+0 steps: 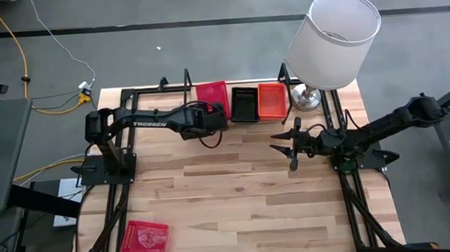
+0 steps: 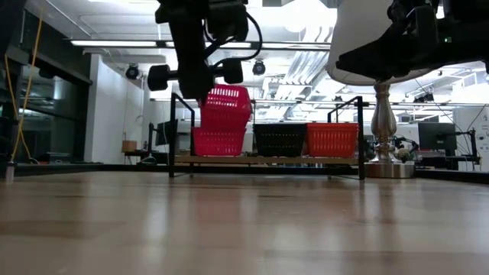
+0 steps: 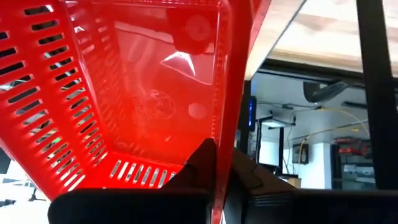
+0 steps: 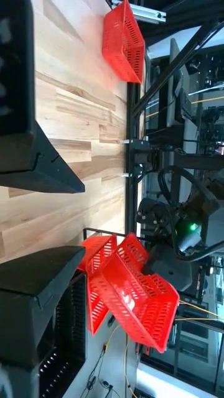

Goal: Stack baskets on shelf by color
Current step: Stack the top red basket on top of the red basket on the shelf, then stack the red basket on top of the red baskets on the shelf

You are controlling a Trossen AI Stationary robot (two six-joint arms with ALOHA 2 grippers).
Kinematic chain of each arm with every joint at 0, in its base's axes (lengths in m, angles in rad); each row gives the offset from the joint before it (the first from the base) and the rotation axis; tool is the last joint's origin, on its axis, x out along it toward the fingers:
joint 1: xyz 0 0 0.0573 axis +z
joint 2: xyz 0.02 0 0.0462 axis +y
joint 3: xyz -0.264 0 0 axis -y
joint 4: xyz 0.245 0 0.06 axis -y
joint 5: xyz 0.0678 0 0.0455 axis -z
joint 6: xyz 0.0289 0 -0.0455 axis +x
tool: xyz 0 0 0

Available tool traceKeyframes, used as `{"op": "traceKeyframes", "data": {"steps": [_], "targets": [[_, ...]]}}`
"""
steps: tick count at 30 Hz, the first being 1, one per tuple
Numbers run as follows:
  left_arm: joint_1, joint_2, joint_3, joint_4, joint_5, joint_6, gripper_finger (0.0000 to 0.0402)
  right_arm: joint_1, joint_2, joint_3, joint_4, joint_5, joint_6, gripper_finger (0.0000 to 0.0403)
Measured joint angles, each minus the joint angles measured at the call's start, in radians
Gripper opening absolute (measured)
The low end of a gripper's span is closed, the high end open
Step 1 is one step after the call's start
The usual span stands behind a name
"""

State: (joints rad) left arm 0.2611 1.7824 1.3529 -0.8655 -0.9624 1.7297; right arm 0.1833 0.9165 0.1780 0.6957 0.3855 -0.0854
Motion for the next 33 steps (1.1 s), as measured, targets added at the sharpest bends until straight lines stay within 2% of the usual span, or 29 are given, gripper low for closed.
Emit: {"op": "traceKeyframes", "data": {"steps": [11,18,24,33], "targets": [[0.010,0.000,0.000,-0.006,0.070,-0.030,0.0003,0.000,0.000,0.000,0.000,0.000,0.006,0.0135],[0.028,0.000,0.000,-0.006,0.099,-0.078,0.0024,0.000,0.000,0.000,0.000,0.000,0.006,0.0135],[0.028,0.000,0.000,-0.005,0.104,-0.072,0.0053,0.000,0.000,0.000,0.001,0.000,0.007,0.0135],[0.038,0.000,0.000,0.007,0.129,-0.132,0.0121,0.000,0.000,0.000,0.001,0.000,0.007,0.0135]]}}
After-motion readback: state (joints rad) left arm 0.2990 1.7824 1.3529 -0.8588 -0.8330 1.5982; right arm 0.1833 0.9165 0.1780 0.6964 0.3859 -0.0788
